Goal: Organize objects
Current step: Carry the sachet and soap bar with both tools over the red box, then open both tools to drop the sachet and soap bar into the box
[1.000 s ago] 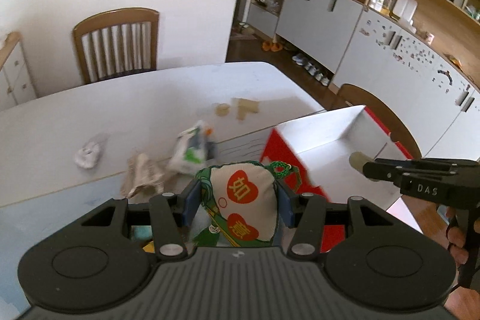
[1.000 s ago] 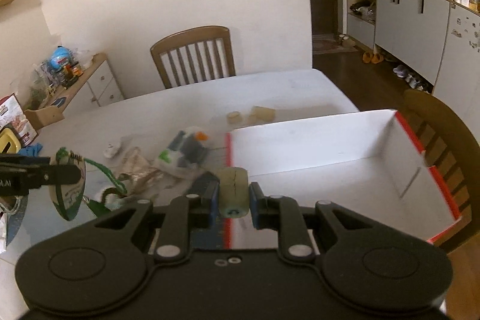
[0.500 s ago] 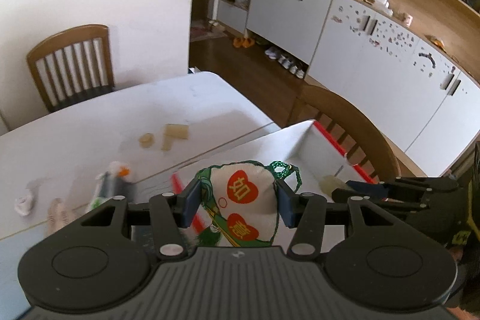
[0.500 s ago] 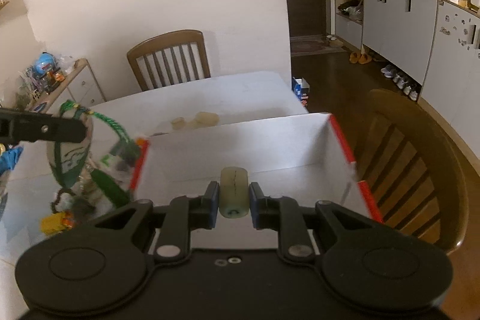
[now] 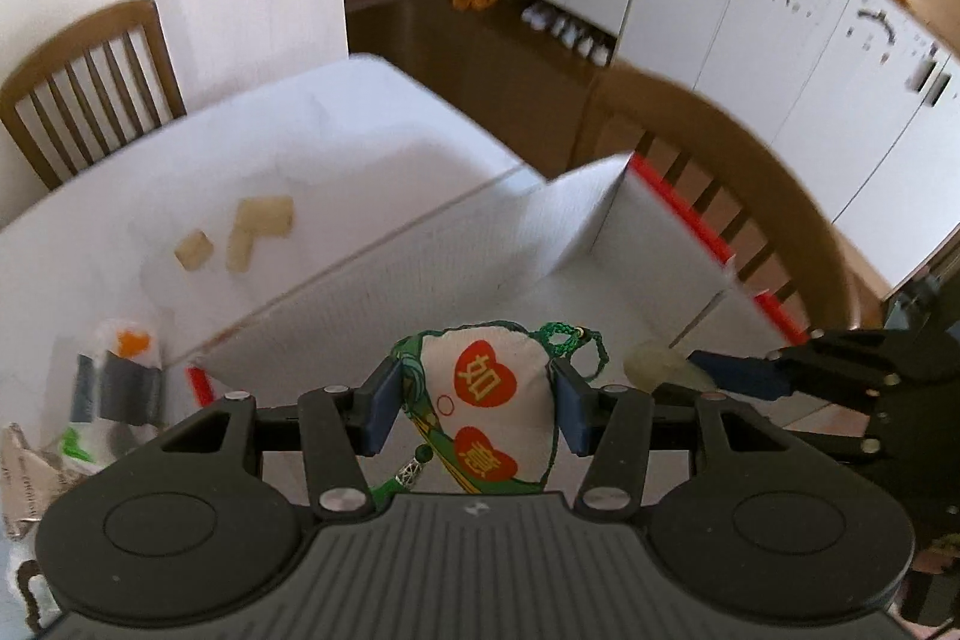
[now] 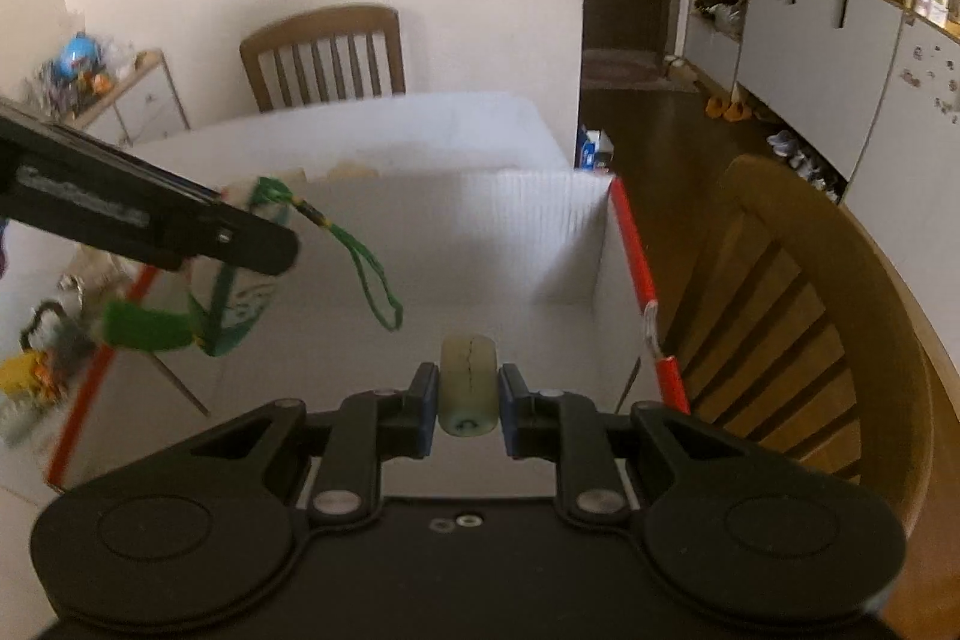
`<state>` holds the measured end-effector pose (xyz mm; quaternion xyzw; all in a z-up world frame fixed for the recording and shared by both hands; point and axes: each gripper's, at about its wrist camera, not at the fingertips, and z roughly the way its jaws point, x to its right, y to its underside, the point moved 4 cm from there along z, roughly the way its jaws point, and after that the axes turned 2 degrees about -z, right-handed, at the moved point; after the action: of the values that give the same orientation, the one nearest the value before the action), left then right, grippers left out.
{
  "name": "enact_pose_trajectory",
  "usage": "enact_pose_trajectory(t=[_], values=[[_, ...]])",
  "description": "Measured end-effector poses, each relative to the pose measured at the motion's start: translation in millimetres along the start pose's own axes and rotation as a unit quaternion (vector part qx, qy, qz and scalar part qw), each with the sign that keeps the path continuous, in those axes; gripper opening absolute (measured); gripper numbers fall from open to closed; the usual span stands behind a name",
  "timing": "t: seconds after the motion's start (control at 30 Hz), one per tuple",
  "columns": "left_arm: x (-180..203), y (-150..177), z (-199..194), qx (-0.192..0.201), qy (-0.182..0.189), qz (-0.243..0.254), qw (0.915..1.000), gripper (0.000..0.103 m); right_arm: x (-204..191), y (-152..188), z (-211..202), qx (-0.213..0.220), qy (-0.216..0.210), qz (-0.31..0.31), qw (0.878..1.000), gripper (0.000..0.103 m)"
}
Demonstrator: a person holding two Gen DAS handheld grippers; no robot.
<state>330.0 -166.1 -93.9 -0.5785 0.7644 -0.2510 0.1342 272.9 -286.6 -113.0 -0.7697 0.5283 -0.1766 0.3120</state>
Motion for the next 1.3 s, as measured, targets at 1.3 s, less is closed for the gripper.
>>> enact_pose_trajectory(t=[1.3], values=[[-2.1,21.1,63.3,-0.092,-0.031,0.014,0.9952,0.074,6.0,-0.9,30.6,-0.098,-0.049,-0.019,0.994,0.044]])
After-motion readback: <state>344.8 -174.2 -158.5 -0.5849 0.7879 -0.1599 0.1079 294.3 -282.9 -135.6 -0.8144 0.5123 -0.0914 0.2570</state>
